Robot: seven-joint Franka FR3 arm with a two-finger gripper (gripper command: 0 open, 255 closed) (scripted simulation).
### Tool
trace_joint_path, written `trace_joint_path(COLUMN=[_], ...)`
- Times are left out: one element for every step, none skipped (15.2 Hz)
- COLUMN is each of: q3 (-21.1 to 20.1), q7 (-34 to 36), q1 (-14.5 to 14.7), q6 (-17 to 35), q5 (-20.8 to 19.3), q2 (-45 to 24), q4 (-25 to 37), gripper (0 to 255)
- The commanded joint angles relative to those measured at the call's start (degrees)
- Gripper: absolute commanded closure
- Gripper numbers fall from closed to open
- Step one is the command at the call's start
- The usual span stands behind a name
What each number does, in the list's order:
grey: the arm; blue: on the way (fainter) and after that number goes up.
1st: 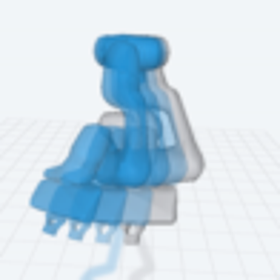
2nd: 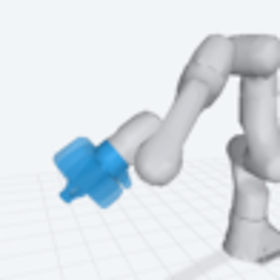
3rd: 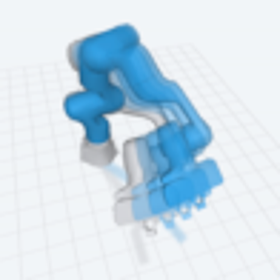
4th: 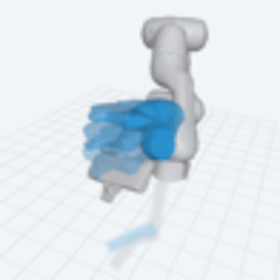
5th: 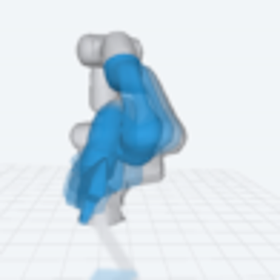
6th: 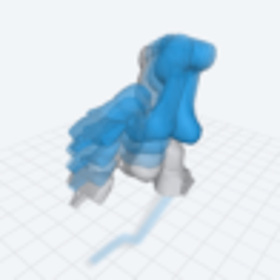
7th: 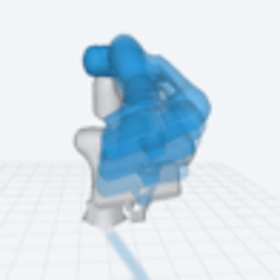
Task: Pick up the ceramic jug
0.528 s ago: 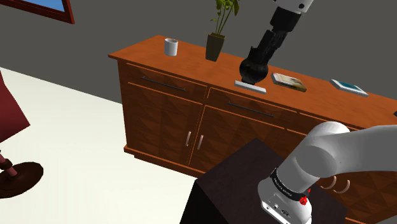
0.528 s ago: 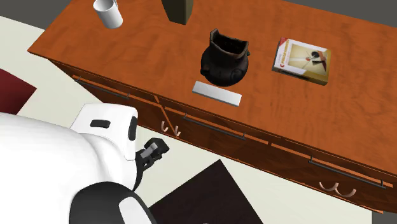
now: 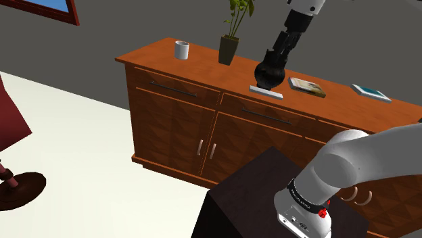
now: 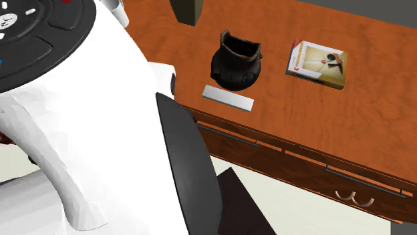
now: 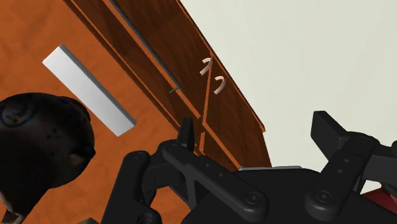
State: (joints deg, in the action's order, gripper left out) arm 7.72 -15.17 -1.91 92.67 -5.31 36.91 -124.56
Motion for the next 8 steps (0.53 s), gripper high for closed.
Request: trace_joint_path(q3=[1.86,2.83,3.81,4.78,5.76,6.73,7.69,8.64], q7=[-2.01,-3.07,-4.13,-5.19,-6.26,-7.35,-8.45,-9.57], q1=[-0.41,-0.61,-0.78,-0.94,-1.09,-1.23,-1.38,-1.52], q6=[0.68,1.13,1.55,1.95,2.31,2.64,2.94,3.21], q5=[-0.74,-1.03,-1.26,-1.44,-1.55,-1.59,-1.57,-1.47], q2=[-2.88,-4.49,-6.14,-7.83,-9.55,-11.31,-13.11,-14.96], q4=[2.17,3.32,4.54,5.83,7.18,8.60,10.09,11.65], gripper=[0,0,0,0,0,0,0,0])
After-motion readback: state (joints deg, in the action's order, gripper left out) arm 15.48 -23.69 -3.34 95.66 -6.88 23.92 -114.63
